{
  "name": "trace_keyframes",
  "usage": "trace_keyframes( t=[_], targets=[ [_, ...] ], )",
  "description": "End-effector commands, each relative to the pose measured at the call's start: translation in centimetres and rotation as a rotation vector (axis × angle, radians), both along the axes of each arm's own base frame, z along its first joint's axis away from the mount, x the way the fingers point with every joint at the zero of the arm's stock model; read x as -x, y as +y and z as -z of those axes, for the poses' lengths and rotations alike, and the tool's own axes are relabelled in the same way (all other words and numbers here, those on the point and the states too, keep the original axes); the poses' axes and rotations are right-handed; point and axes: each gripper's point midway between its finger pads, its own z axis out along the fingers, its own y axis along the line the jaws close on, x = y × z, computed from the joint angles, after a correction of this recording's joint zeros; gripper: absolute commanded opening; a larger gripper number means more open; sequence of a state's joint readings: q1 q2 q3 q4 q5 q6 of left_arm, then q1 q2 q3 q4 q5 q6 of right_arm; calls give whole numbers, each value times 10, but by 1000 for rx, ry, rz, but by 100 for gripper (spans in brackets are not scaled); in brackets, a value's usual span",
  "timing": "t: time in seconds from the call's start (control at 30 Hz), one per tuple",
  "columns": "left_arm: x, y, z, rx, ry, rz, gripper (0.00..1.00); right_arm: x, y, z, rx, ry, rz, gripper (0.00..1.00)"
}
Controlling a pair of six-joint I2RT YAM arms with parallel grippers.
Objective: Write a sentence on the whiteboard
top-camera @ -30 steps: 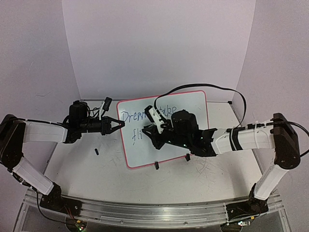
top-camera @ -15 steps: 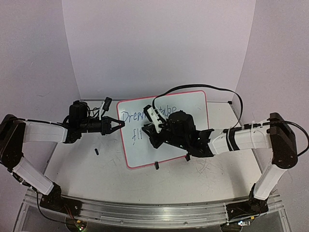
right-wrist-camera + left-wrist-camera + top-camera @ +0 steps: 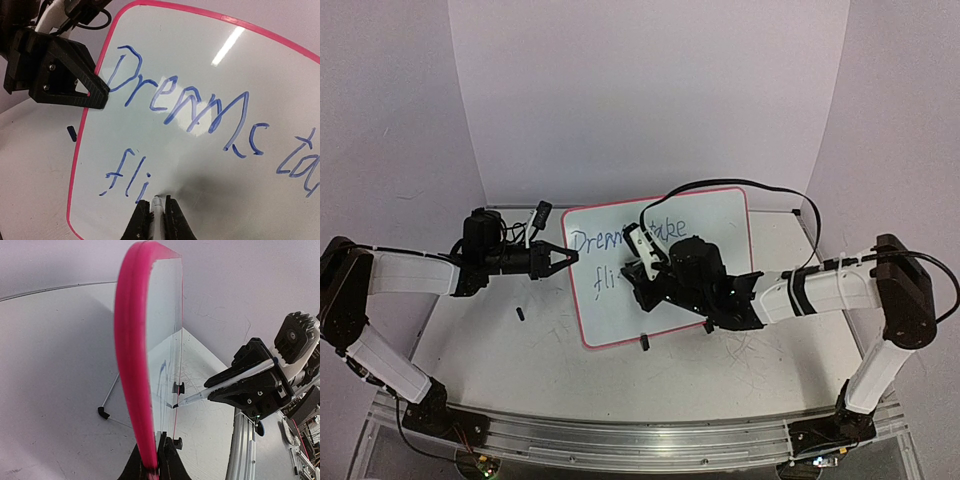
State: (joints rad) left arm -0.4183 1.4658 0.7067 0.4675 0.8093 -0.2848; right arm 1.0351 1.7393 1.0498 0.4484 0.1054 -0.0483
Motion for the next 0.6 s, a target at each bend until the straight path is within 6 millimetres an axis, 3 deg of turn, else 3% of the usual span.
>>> trace_keyframes(
  t=[0.0,0.27,0.57],
  targets=[
    [-16,3,4,-64,-61,-73,0,-2,-9,-21,-53,-20,55,0],
    [-15,3,4,-63,-62,-71,0,-9,-12,-17,-44,-27,93,0],
    [-16,3,4,-64,-62,-70,0,-14,-5,-25,-58,-52,96,0]
  ],
)
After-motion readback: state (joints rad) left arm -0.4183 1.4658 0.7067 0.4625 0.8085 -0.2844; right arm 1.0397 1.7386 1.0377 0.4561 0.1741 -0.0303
